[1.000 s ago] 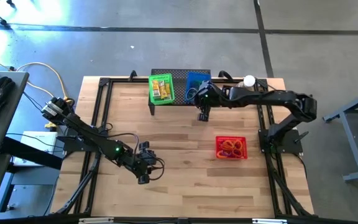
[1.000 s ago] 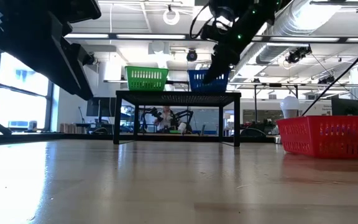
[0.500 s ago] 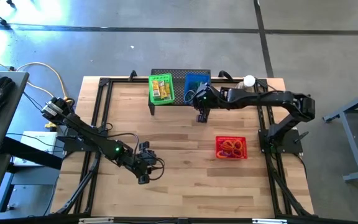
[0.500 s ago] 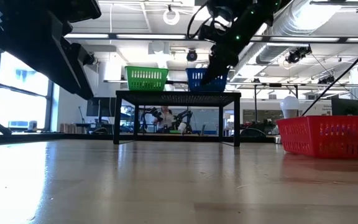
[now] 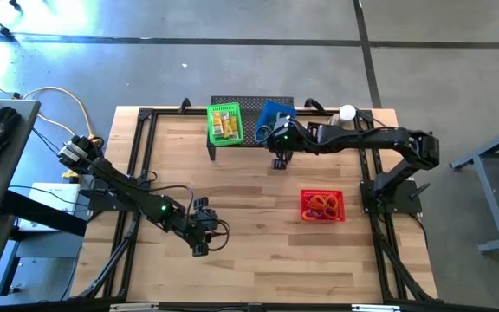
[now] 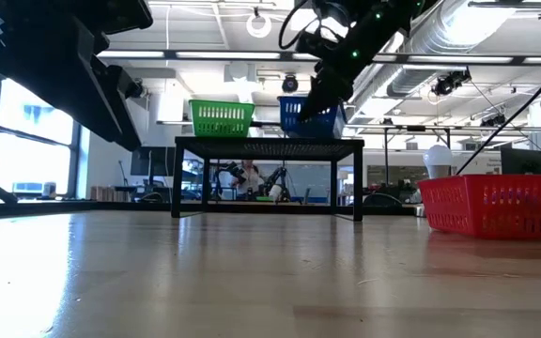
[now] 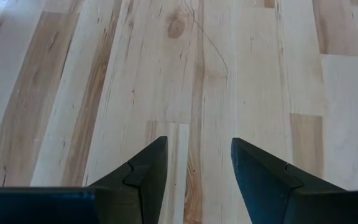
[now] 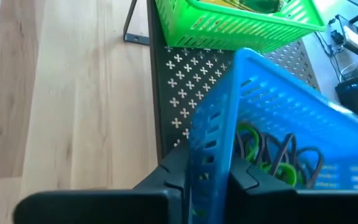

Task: Pick & Place Office Desk Supplies
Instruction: Put the blue basket with the rubber bands on the shelf, then put the red basket with the spring keychains on the shelf

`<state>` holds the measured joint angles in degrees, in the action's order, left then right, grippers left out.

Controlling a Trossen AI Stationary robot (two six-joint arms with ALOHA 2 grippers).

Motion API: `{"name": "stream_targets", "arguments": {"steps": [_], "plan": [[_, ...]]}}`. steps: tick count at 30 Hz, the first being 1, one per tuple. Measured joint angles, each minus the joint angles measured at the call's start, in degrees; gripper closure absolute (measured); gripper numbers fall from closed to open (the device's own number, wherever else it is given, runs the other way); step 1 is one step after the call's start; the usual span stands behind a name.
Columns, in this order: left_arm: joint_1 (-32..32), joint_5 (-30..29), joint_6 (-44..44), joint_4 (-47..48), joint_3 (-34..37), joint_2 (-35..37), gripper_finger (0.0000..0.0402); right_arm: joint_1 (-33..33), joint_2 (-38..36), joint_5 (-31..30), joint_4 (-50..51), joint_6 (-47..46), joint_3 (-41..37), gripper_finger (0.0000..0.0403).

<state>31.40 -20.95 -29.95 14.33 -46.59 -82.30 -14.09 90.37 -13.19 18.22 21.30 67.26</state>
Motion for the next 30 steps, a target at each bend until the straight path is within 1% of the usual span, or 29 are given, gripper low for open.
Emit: {"name": "stream_targets", "arguments": {"steps": [16,19,26,30], "plan": [[0.00,-0.02,0.00,0.04,0.00,0.00,0.0232,0.72,0.01,-0.48,0.32,0.50,0.00,0.0313],[0.00,-0.02,0.00,0.20,0.00,0.00,0.0232,2.03,0.00,-2.60,-1.03,2.77,0.00,0.0299],[0.00,-0.01,0.00,0.21,0.00,0.00,0.0232,5.79,0.00,-9.09,-8.85,6.60,-0.02,0.0264],[0.00,1.14,-0.02,0.21,0.00,0.00,0.0232,8.68,0.00,-13.55,-12.17,8.69,-0.01,0.0257]]}}
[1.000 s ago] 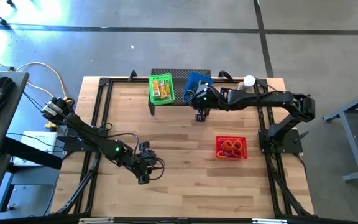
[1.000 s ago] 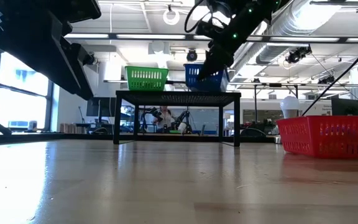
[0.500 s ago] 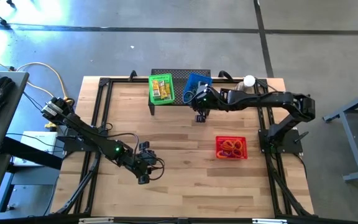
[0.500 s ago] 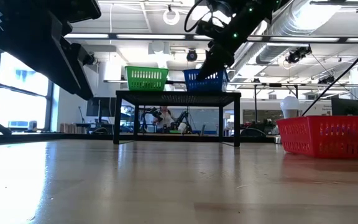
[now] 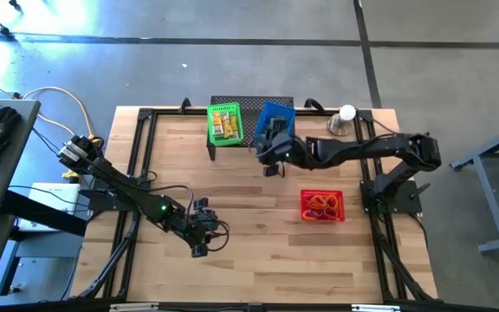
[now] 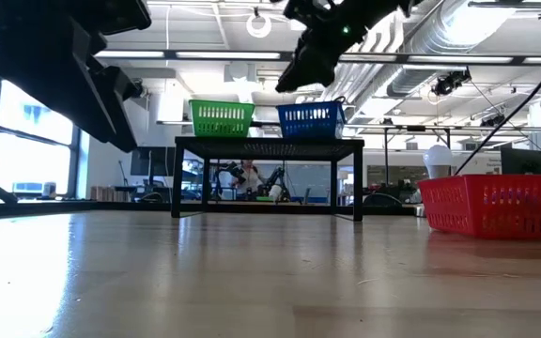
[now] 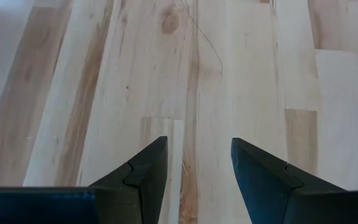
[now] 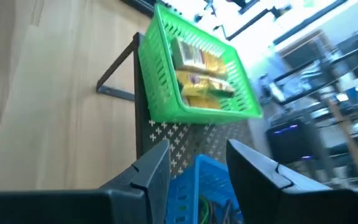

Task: Pick & Place Office Desk Supplies
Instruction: Put the red basket with the spring keychains on the shelf

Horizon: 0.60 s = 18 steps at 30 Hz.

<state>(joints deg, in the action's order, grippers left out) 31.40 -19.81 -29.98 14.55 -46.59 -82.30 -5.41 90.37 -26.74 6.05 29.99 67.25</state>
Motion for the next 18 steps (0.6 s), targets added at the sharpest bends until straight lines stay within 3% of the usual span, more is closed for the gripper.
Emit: {"name": "stream_targets", "arguments": {"steps": [11,18], "plan": [[1.44,1.22,-0.35,0.00,0.00,0.00,0.0232,15.22,-0.02,-18.87,-0.69,7.33,0.00,0.0261],[2.20,1.22,-1.48,-0.02,0.00,0.00,0.0232,28.55,-0.04,-19.06,8.81,-7.81,-0.01,0.0261]]}}
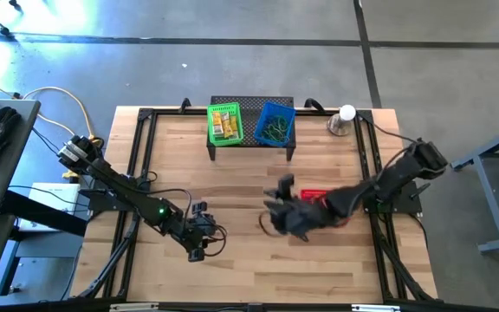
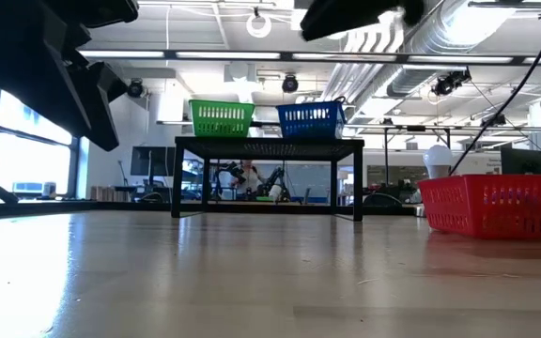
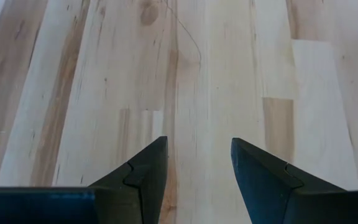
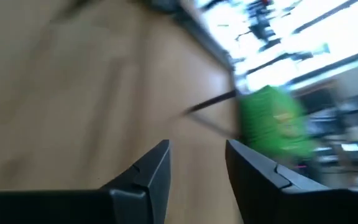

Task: Pick & Place Office Desk Supplies
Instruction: Put the red basket with the spring keychains on the shelf

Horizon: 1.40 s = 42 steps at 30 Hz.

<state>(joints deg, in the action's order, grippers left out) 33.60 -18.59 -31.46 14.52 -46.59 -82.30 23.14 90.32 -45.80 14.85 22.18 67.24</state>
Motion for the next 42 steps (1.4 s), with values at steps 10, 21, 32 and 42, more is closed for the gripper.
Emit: {"name": "stream_targets", "arguments": {"steps": [10,21,32,42], "plan": [[-0.01,-0.04,-0.49,-1.01,0.00,0.00,0.0232,8.14,0.00,27.50,33.08,-43.22,0.00,0.0261],[-0.05,-0.85,-0.05,-1.65,0.00,0.00,0.0232,9.82,-0.07,39.52,42.78,-64.64,-5.41,0.0261],[-0.20,-0.81,0.17,-1.70,0.00,0.00,0.0232,9.39,-0.06,35.41,43.89,-64.58,-10.53,0.0261],[-0.19,-0.81,0.17,-1.70,0.00,0.00,0.0232,7.90,-0.04,33.94,44.15,-64.18,-11.21,0.0261]]}}
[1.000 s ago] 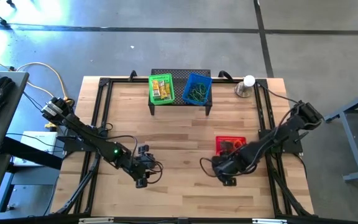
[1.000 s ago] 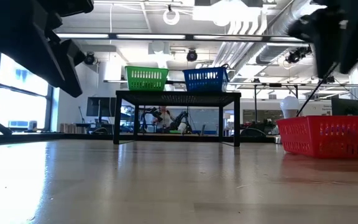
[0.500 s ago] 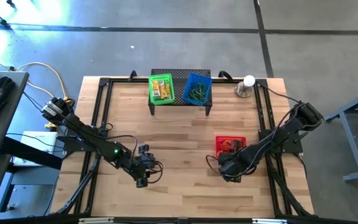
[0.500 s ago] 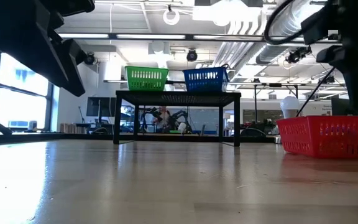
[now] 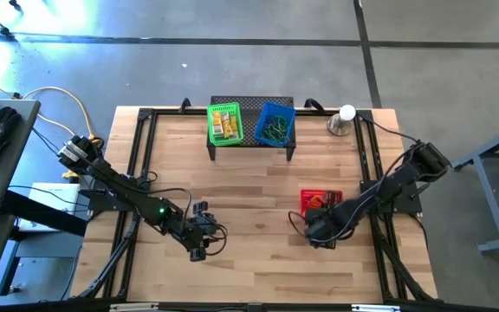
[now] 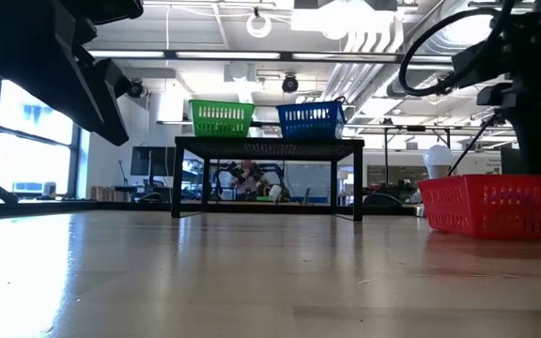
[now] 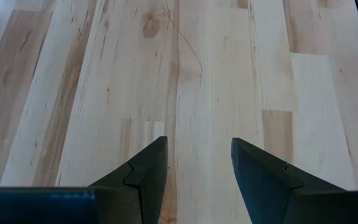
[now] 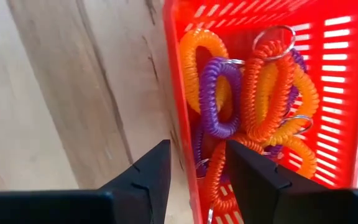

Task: Pick & Place Office Desk Supplies
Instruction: Put the red basket with the spring keychains on the shelf

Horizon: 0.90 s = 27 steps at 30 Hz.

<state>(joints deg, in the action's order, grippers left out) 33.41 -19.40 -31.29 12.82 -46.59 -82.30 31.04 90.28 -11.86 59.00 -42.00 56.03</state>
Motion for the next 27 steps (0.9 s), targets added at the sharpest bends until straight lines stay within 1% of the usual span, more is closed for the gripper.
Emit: {"name": "stream_targets", "arguments": {"steps": [10,13,15,20,23,27], "plan": [[0.00,0.02,-0.04,-0.02,0.00,0.00,0.0232,-1.18,0.00,0.27,4.35,-0.07,0.00,0.0261],[-0.01,0.02,0.11,-0.02,0.00,0.00,0.0232,-1.04,0.00,0.37,2.44,-0.31,0.02,0.0261],[0.00,-0.01,0.41,-0.02,0.00,0.00,0.0232,-1.04,0.00,1.65,1.00,-0.14,0.02,0.0261],[-0.01,-1.77,0.44,-0.02,0.00,0.01,0.0232,-1.20,0.00,1.99,-1.76,0.37,0.02,0.0261],[-0.02,-1.81,0.44,-0.02,0.00,0.02,0.0232,-1.20,0.00,4.70,-5.12,3.58,0.02,0.0261],[-0.02,-1.81,0.44,-0.02,0.00,0.02,0.0232,-1.18,0.04,5.29,-6.81,4.50,1.49,0.0261]]}}
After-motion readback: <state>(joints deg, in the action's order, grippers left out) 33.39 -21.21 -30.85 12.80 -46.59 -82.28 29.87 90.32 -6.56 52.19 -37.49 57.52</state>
